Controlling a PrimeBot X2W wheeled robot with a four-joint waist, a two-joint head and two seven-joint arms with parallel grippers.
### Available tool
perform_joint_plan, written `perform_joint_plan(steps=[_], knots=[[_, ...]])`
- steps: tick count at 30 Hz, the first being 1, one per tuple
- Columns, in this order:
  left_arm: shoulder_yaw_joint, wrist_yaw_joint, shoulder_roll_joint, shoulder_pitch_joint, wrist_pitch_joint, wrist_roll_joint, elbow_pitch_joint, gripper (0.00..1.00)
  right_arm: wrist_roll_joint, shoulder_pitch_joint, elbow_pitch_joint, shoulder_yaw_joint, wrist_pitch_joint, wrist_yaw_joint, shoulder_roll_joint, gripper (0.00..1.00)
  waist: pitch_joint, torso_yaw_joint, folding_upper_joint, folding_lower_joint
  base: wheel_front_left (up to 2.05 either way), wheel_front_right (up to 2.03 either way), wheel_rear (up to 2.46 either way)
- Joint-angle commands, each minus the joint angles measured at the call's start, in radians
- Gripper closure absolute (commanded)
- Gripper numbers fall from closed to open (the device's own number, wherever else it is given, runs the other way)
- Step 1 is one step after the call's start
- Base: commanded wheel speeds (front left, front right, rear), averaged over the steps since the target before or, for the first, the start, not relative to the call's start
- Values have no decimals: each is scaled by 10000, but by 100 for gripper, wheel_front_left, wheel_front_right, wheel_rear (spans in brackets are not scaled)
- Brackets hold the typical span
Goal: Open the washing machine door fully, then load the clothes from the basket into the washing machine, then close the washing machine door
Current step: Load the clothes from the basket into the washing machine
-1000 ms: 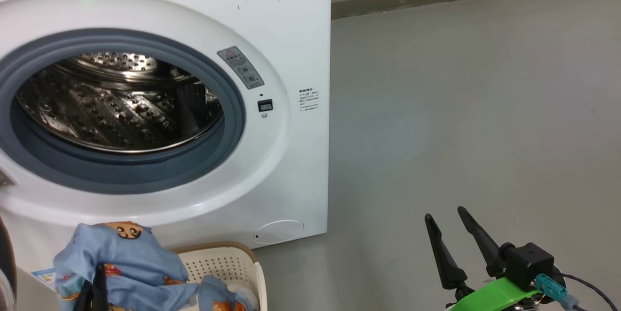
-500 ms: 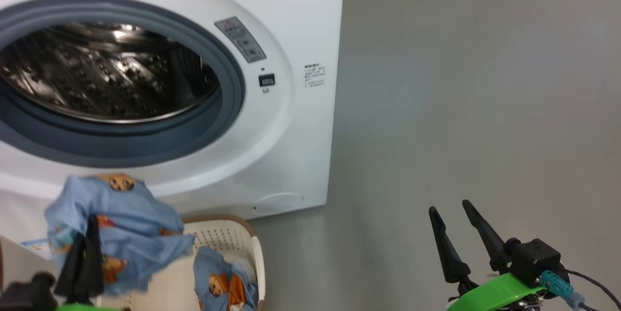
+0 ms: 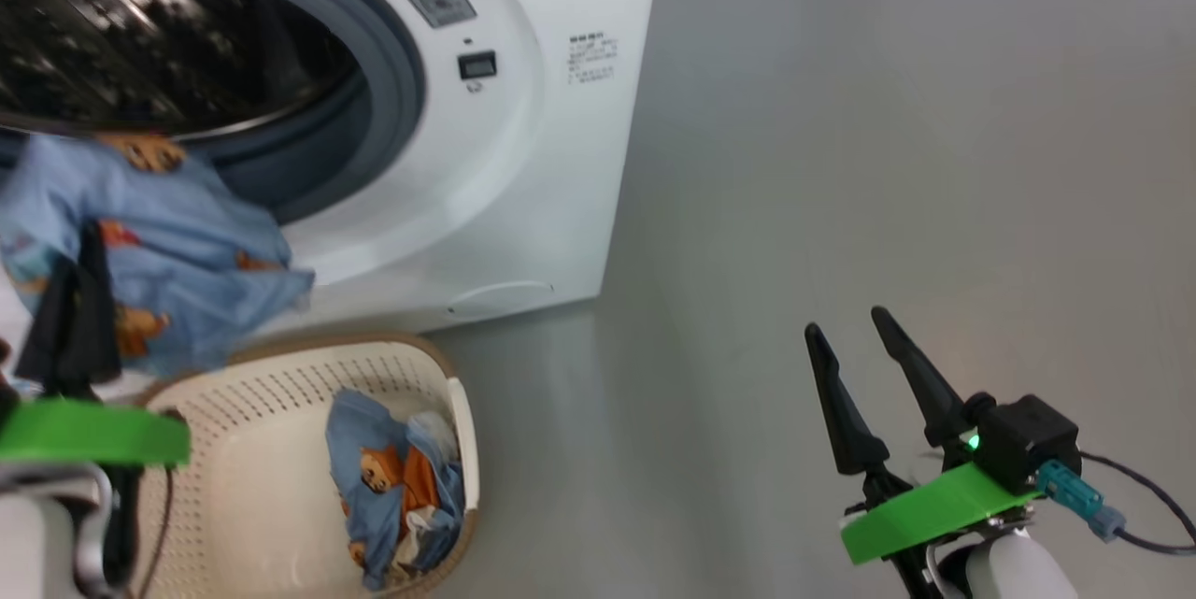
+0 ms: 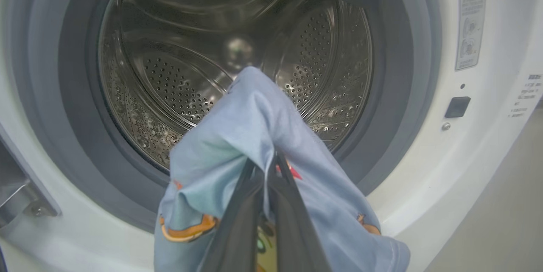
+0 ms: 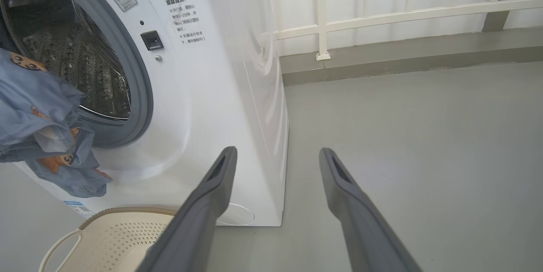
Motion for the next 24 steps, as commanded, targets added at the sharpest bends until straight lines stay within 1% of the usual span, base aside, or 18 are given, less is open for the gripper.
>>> perform_joint_plan(steps=[1,11,18,19,24], knots=[[287,-31,445,-518,49,-58,-118,100,77,-240,-293,276,-49,16,17,0,724,-356,0,0,0,0,0],[-111,-143,1527,-2693,436,-163,919,100,398,-591,-497,414,-49,16,17,0,1928,-998,0,0,0,0,0],[-406,-173,2073,-4091,759,-287,1600,100,640,-705,-578,610,-49,16,18,0,2570,-1310,0,0,0,0,0],[-406,-173,2073,-4091,759,-287,1600,100,640,-705,-578,610,-49,16,18,0,2570,-1310,0,0,0,0,0],[-529,-184,2519,-5274,1261,-431,2279,100,827,-778,-619,753,-49,16,18,0,3025,-1530,0,0,0,0,0]])
